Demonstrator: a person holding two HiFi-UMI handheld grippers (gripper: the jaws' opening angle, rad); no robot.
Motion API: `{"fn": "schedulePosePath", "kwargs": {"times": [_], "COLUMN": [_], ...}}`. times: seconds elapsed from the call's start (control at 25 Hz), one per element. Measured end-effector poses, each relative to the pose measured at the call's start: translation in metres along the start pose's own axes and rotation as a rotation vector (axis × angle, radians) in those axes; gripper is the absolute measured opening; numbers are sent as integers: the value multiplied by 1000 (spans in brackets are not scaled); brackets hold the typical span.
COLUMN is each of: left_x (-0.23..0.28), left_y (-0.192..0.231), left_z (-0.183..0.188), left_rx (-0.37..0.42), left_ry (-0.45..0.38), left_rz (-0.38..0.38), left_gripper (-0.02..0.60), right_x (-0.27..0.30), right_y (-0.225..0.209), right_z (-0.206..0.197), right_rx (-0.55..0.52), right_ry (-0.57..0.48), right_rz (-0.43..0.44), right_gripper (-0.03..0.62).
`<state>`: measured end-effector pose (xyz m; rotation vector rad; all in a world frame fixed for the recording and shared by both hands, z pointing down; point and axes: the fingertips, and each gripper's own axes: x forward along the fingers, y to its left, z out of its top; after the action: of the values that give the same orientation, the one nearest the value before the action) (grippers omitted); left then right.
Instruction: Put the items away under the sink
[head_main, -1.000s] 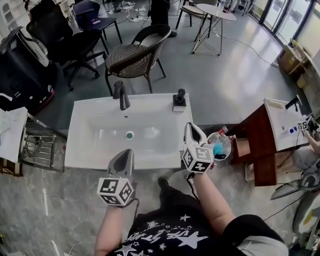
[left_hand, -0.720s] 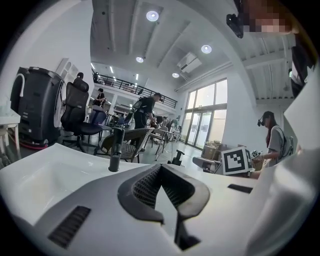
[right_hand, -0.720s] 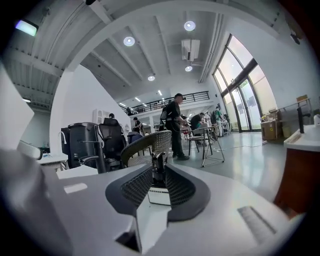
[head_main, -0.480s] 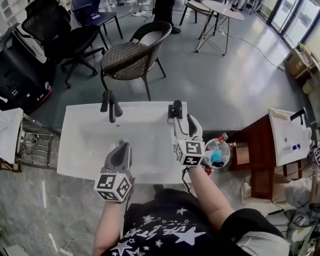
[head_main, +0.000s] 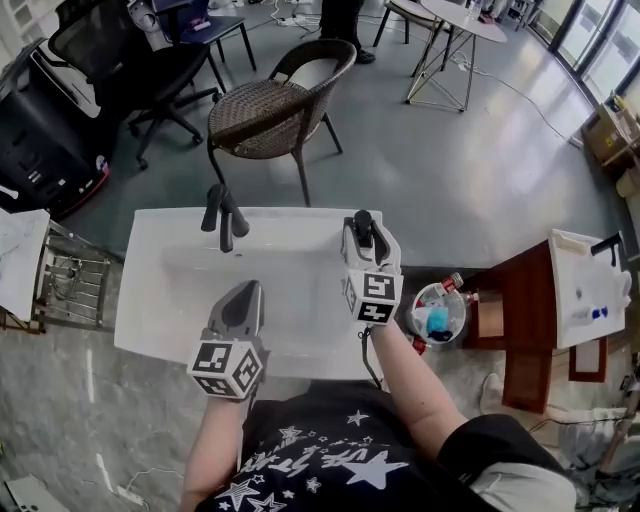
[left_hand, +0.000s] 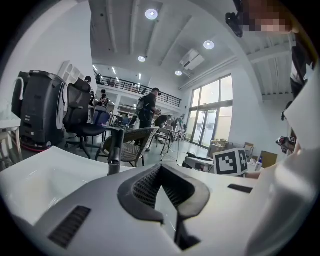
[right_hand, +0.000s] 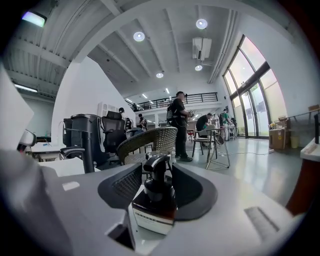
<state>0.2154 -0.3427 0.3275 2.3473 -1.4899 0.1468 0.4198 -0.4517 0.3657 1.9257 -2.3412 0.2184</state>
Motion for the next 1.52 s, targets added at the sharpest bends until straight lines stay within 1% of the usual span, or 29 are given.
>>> {"fn": "schedulePosePath", "kwargs": {"times": [0.08, 0.28, 0.4, 0.52, 0.64, 0.92, 1.08, 1.24, 1.4, 1.52], "left_x": [5, 13, 16, 16, 13, -10, -36, -75, -131, -181], "left_y": [2, 7, 10, 11, 10, 7, 7, 7, 9, 16], "left_z": [0, -1, -4, -4, -4, -9, -12, -21, -31, -44], "left_rx": [2, -1, -3, -3, -4, -14, -23, -29, -44, -50], "left_ry": [4, 14, 23, 24, 24, 13, -6, -20, -42, -51], "left_rz": [0, -3, -5, -10, -15, -17, -10, 6, 44, 82], "left_gripper": [9, 9, 9, 9, 9, 9, 9, 9, 9, 9], "right_x": [5, 16, 17, 16, 9, -25, -51, -83, -121, -154], "right_y": [-3, -5, -4, -3, 0, 17, 39, 68, 105, 143], "right_z": [1, 2, 1, 1, 2, 12, 21, 28, 31, 31], "right_rx": [-8, -51, -54, -38, -45, -67, -64, -76, -80, -75], "right_ry": [-9, -15, -4, 15, 20, 2, -15, -33, -44, -58], "right_rz": [-19, -37, -40, -12, 19, 87, 139, 184, 236, 285], "right_gripper": [174, 101, 100, 98, 97, 97, 97, 97, 97, 97]}}
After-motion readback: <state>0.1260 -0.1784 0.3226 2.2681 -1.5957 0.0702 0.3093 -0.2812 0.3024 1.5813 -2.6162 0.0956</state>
